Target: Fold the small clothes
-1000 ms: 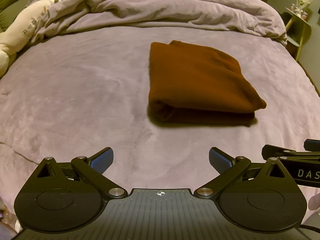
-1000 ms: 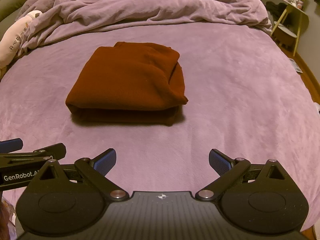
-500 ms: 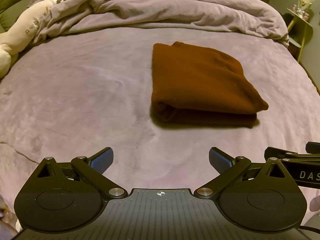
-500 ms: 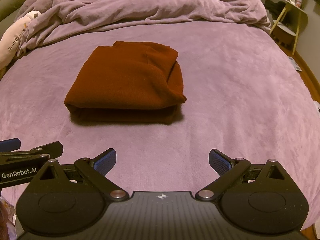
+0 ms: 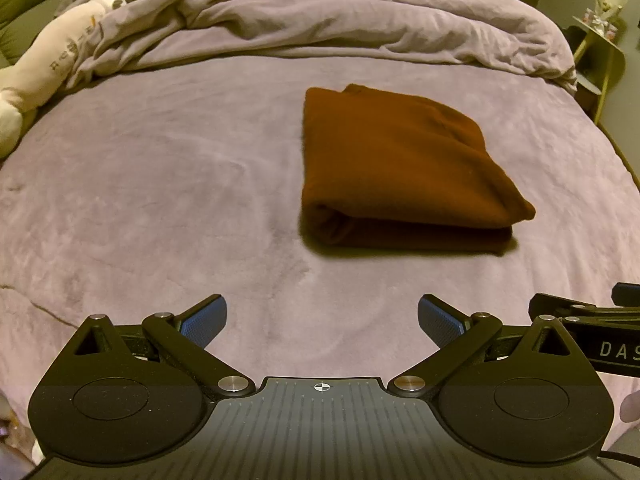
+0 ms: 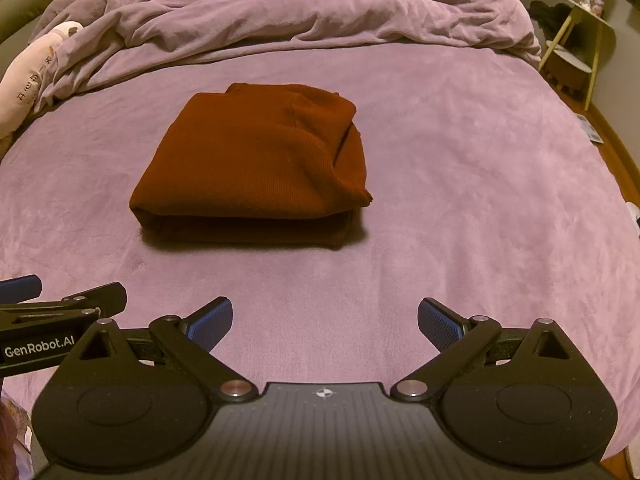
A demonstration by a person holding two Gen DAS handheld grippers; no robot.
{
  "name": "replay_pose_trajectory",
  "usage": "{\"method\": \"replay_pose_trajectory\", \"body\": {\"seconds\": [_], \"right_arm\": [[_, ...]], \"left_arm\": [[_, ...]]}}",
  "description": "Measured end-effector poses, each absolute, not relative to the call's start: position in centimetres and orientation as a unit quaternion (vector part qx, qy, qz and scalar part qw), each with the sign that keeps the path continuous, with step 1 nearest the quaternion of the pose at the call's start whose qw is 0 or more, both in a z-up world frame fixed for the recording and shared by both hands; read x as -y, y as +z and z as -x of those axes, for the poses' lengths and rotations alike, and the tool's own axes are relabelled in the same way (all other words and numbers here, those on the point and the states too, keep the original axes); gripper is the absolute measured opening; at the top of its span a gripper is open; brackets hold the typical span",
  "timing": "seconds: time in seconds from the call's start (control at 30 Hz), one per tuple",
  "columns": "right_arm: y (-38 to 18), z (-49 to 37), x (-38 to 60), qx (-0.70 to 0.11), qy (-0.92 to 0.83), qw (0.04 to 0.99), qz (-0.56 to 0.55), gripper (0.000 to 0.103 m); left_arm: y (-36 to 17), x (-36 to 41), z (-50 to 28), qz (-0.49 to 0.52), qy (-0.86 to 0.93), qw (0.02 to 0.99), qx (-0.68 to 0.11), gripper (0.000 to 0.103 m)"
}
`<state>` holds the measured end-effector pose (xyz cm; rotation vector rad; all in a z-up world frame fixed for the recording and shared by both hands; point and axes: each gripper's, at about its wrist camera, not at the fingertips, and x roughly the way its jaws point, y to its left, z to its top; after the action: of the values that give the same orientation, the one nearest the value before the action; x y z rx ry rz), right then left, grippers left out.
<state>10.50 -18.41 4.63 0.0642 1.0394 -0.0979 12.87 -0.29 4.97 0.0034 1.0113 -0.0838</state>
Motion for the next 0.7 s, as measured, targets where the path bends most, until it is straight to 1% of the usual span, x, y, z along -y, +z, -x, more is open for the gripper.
{"method": "replay_pose_trajectory", "body": {"seconds": [0.7], "right_arm": [[4.61, -10.38, 18.43, -0.496, -0.046, 0.866, -0.031, 0.099]], "left_arm": [[5.04, 0.62, -12.78, -0.008, -0.048, 0.876, -0.480, 0.103]]}}
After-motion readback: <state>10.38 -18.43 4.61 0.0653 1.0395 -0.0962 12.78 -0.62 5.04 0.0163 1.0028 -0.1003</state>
